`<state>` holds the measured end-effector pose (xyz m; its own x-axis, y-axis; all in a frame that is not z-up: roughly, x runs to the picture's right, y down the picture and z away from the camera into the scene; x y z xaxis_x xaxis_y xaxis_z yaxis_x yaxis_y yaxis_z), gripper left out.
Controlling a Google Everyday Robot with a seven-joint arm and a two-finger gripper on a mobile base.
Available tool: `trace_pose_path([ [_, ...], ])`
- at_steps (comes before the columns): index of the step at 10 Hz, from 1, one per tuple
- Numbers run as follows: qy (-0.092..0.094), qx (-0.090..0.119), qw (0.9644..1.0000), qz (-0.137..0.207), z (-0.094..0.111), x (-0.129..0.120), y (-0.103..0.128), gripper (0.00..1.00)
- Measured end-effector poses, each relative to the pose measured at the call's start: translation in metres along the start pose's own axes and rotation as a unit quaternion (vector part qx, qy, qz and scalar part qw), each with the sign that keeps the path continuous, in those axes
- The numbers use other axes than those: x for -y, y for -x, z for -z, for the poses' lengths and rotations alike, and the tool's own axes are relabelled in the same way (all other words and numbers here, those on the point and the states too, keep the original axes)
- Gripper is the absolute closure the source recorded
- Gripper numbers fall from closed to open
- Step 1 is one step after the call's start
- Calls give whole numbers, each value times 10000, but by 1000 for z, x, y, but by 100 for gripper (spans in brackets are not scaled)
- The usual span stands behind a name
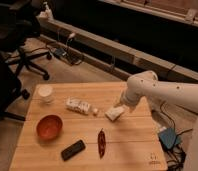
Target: Wipe the white sponge on the table
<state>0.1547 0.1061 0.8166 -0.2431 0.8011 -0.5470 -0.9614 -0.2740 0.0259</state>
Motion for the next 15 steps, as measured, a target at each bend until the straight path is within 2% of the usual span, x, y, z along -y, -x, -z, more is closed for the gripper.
trace_pose_path([
  [3,-396,-152,9991,47,-5,-8,6,35],
  [4,-430,-215,9988,35,-11,-11,6,35],
  [7,-494,-463,9977,53,-30,-20,2,35],
  [12,-457,-798,9936,663,-53,-68,-16,35],
  [13,-441,-865,9924,752,-58,-74,-19,37],
  [15,-438,-935,9913,818,-64,-78,-21,50],
])
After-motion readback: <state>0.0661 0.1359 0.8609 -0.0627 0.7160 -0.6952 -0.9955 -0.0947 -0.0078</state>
